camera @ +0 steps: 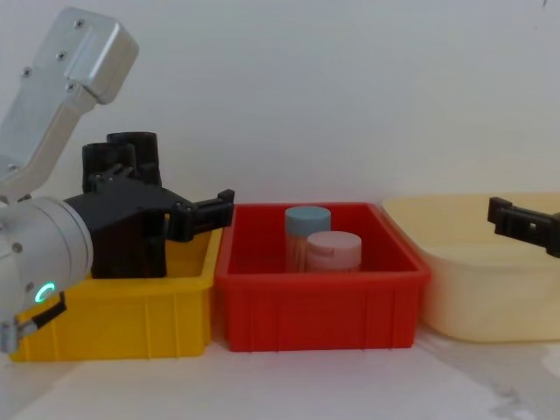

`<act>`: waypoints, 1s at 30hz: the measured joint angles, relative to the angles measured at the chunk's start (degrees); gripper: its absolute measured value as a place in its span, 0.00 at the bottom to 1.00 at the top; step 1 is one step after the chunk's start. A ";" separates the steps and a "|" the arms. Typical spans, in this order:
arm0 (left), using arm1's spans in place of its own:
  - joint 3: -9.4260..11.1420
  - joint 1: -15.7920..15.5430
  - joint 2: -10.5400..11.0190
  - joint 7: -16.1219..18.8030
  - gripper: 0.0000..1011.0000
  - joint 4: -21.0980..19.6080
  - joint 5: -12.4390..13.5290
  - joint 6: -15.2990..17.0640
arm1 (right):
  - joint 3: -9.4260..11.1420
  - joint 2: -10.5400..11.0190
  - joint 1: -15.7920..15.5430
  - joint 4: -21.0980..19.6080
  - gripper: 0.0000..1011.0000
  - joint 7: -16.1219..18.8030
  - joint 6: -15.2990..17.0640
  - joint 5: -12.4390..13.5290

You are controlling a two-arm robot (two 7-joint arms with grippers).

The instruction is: Pick up the garbage bag with the one hand and transfer it to the other hand.

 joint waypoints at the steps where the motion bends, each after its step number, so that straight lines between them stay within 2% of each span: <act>1: 0.00 0.00 0.00 0.00 0.99 0.00 0.00 0.00 | 0.00 0.00 0.00 0.00 0.99 0.00 0.00 0.00; 20: 0.00 0.00 0.00 0.00 0.99 0.00 0.00 0.00 | 0.06 0.02 -0.14 -0.04 0.99 0.17 0.09 0.02; 30: 0.00 0.00 0.00 0.00 0.99 0.00 0.00 0.00 | -0.55 1.10 -0.23 -1.25 0.99 3.11 1.51 0.65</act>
